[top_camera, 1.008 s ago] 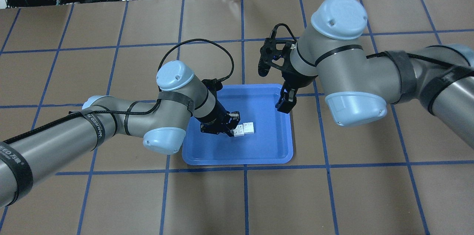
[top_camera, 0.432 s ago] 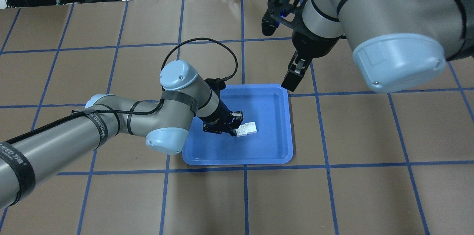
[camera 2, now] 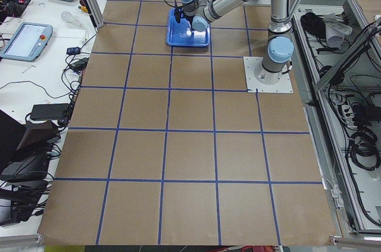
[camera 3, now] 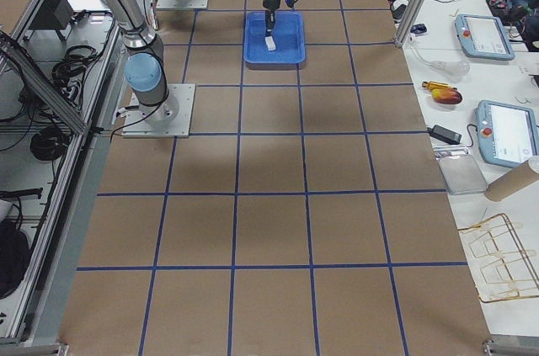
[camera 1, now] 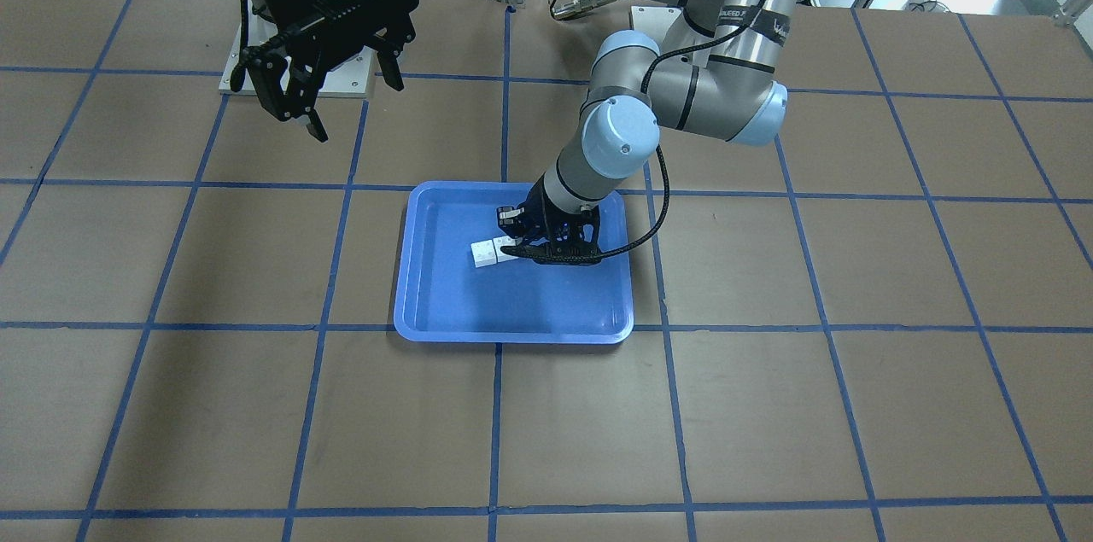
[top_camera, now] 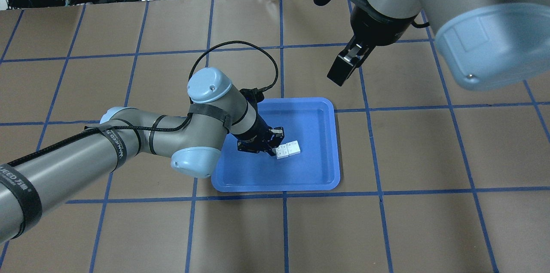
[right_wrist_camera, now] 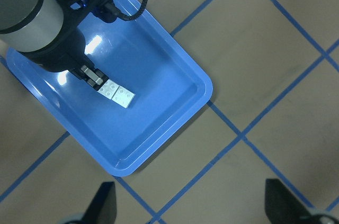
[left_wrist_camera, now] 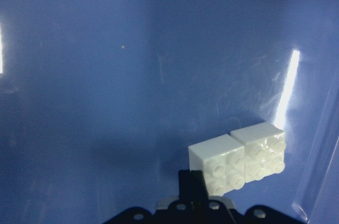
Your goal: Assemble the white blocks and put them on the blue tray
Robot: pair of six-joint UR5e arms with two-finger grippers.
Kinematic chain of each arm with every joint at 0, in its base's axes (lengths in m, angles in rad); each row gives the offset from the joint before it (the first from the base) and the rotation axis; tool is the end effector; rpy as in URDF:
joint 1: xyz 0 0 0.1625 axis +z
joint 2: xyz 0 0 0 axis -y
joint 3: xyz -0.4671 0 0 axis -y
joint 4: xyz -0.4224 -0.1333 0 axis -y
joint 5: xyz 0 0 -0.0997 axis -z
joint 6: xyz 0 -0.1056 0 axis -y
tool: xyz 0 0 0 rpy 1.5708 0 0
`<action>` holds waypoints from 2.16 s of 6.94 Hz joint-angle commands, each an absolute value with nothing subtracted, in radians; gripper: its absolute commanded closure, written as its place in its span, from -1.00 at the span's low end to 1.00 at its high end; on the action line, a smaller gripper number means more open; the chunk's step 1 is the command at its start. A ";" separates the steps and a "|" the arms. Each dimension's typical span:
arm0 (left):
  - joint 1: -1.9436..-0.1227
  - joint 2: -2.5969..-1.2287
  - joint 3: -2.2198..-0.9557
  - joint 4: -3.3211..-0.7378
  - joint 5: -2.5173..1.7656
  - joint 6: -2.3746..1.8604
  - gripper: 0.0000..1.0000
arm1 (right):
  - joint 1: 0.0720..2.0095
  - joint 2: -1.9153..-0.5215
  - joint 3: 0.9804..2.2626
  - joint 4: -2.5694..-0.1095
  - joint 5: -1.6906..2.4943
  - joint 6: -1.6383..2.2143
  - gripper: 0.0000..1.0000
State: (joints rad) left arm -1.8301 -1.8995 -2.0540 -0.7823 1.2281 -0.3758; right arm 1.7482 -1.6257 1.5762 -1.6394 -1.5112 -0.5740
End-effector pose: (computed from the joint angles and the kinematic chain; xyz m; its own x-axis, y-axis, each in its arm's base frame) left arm -0.3013 -0.4775 0.1963 -0.9428 -0.1371 0.3039 -0.0964 0.9847 0.1451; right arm 0.2270 -0.4751 0.5569 -0.7289 -0.6845 0.0143 -0.6800 0.7214 -0.1311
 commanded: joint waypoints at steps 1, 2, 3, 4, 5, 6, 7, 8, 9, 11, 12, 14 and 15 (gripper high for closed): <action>-1.832 -1.899 -2.049 -0.784 1.241 -0.377 1.00 | 1.744 -1.629 1.555 -1.575 -1.529 -0.323 -1.00; -1.835 -1.899 -2.051 -0.784 1.239 -0.380 1.00 | 1.740 -1.629 1.552 -1.575 -1.529 -0.255 -1.00; -1.835 -1.901 -2.051 -0.785 1.241 -0.380 1.00 | 1.733 -1.631 1.552 -1.575 -1.529 -0.153 -1.00; -1.835 -1.884 -2.060 -0.788 1.255 -0.370 1.00 | 1.718 -1.631 1.549 -1.574 -1.531 -0.103 -1.00; -1.833 -1.878 -2.060 -0.796 1.285 -0.367 1.00 | 1.698 -1.631 1.540 -1.572 -1.531 -0.103 -1.00; -1.833 -1.896 -2.057 -0.795 1.284 -0.374 1.00 | 1.674 -1.628 1.502 -1.548 -1.526 -0.103 -1.00; -1.835 -1.902 -2.056 -0.792 1.279 -0.386 1.00 | 1.646 -1.625 1.461 -1.470 -1.523 -0.100 -1.00; -1.835 -1.905 -2.052 -0.792 1.275 -0.391 1.00 | 1.632 -1.626 1.453 -1.463 -1.529 -0.051 -1.00; -1.836 -1.916 -2.052 -0.792 1.273 -0.425 1.00 | 1.632 -1.626 1.450 -1.466 -1.531 0.022 -1.00; -1.838 -1.922 -2.051 -0.781 1.270 -0.430 1.00 | 1.625 -1.628 1.454 -1.474 -1.537 0.011 -1.00; -1.841 -1.928 -2.051 -0.781 1.270 -0.431 1.00 | 1.618 -1.629 1.457 -1.474 -1.611 0.006 -1.00; -1.858 -1.928 -2.036 -0.782 1.269 -0.443 1.00 | 1.618 -1.628 1.457 -1.479 -1.624 0.021 -1.00; -1.859 -1.930 -2.031 -0.781 1.269 -0.465 1.00 | 1.617 -1.628 1.457 -1.480 -1.626 0.025 -1.00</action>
State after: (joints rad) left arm -1.8542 -1.9284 -2.0386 -0.7812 1.2691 -0.4445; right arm 1.6183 -1.6281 1.4573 -1.4783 -1.6212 0.0187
